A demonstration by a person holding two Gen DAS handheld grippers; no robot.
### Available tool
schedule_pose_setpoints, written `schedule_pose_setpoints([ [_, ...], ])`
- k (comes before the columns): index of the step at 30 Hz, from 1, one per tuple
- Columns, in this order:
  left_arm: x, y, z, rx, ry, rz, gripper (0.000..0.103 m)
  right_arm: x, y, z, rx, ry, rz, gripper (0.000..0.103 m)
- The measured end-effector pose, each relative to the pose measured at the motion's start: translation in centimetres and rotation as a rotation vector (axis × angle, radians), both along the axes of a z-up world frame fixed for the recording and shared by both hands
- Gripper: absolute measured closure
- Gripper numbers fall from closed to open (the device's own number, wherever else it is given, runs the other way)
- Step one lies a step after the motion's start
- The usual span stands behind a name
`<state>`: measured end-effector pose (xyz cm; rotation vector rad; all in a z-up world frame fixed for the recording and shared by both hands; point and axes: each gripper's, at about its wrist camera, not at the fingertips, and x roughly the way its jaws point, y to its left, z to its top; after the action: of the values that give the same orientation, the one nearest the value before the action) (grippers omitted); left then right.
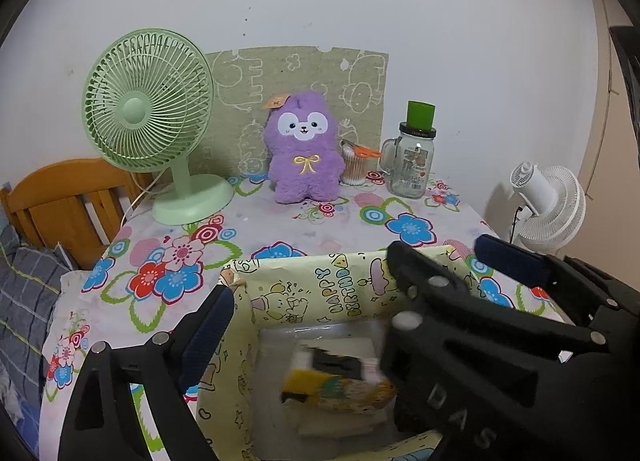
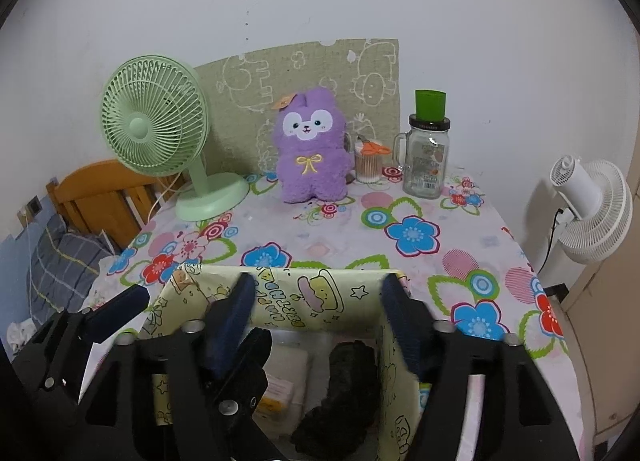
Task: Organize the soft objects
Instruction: 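Open the left tool to drop the yellow pouch into the box while the right tool releases the black bundle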
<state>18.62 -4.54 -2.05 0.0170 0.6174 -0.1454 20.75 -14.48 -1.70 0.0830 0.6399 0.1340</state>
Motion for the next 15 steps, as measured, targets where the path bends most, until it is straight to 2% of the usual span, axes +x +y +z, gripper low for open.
schedule_pose_setpoints([
  [6,-0.4,0.2,0.1,-0.002,-0.007,0.004,0.009,-0.4,0.1,0.2,-0.005,-0.005,-0.002,0.025],
  [10,-0.9,0.4,0.4,-0.006,-0.014,0.005,0.008,-1.0,0.2,0.5,-0.007,-0.015,-0.005,0.017],
  [15,-1.7,0.6,0.9,-0.008,-0.031,0.008,0.007,-2.1,0.4,1.2,-0.010,-0.034,-0.004,0.016],
])
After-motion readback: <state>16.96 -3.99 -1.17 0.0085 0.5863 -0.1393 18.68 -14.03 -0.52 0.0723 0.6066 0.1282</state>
